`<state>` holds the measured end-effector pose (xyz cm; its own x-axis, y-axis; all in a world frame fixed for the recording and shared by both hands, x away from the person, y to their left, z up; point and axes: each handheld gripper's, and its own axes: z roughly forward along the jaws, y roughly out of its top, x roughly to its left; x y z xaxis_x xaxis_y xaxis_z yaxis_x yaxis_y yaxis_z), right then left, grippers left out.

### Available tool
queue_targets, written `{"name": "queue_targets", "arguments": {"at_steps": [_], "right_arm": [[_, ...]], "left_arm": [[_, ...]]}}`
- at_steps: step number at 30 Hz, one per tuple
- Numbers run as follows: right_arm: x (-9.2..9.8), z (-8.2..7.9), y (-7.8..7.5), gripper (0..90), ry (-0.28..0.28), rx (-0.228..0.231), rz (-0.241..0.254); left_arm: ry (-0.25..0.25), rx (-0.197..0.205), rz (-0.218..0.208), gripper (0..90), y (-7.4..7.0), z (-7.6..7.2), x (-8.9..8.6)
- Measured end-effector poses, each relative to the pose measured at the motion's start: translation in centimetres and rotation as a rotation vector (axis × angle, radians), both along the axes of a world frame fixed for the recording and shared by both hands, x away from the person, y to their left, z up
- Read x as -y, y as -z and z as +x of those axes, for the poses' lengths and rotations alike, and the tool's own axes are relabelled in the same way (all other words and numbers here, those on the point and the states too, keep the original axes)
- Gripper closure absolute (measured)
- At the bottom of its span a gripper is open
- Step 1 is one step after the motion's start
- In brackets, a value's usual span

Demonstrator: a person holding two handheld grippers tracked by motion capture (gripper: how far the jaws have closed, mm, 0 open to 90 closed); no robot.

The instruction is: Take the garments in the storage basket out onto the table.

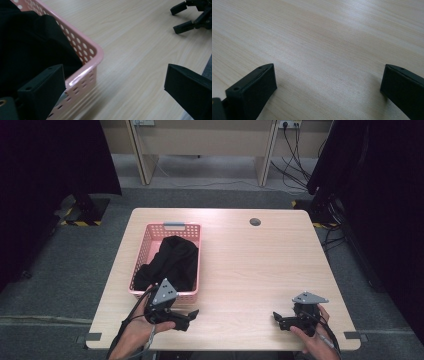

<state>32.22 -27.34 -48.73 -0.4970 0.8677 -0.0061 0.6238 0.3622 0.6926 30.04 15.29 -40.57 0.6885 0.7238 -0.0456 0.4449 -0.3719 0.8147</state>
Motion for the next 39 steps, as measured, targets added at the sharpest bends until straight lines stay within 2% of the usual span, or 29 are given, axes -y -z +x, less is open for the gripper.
{"name": "queue_targets", "arguments": {"at_steps": [8, 14, 20, 28, 39], "right_arm": [[0.0, 0.0, 0.0, 0.4, 0.0, 0.0, 0.0], [0.0, 0.0, 0.0, 0.4, 0.0, 0.0, 0.0], [0.0, 0.0, 0.0, 0.4, 0.0, 0.0, 0.0], [0.0, 0.0, 0.0, 0.4, 0.001, -0.001, 0.001], [0.0, 0.0, 0.0, 0.4, 0.0, 0.0, 0.0]], "left_arm": [[-0.048, 0.013, 0.019, 2.9, -0.7, 0.9, -1.0], [-0.095, 0.021, 0.046, 3.0, -1.2, 2.3, -1.7], [-0.121, 0.027, 0.052, 3.1, -1.7, 3.5, -2.3], [-0.164, 0.013, 0.069, 3.2, -2.4, 5.8, -3.2], [-0.203, -0.023, 0.073, 3.3, -1.8, 8.1, -3.8]]}}
